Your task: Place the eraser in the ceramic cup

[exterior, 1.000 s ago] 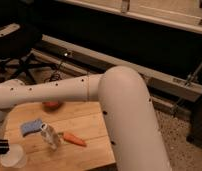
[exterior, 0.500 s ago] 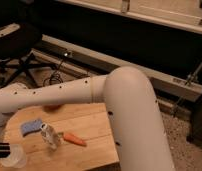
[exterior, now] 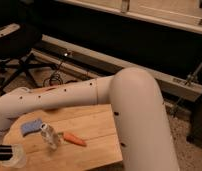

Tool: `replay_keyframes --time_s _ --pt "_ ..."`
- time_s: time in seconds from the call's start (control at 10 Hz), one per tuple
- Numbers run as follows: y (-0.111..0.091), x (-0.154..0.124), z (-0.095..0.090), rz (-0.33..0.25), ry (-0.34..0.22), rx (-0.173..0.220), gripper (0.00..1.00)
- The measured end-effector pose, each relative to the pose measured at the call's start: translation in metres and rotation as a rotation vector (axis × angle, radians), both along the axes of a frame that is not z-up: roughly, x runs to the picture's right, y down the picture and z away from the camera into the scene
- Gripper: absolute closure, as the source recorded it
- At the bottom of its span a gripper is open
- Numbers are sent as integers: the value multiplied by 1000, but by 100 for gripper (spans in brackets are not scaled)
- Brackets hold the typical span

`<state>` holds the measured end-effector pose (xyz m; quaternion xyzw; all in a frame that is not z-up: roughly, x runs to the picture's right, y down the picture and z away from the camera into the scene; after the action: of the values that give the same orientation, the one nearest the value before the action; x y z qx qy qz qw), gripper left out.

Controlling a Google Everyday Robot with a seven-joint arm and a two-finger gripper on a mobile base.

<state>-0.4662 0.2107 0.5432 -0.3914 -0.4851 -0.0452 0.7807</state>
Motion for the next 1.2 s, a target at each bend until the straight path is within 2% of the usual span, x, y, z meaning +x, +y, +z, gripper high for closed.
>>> replay_keyframes --time_s 0.4,0.7,1.0,1.2 --pt "13 6 15 17 -14 39 100" --pt "23 13 27 23 5 50 100" --pt "26 17 28 39 11 61 100" --pt "25 20 29 73 5 68 100"
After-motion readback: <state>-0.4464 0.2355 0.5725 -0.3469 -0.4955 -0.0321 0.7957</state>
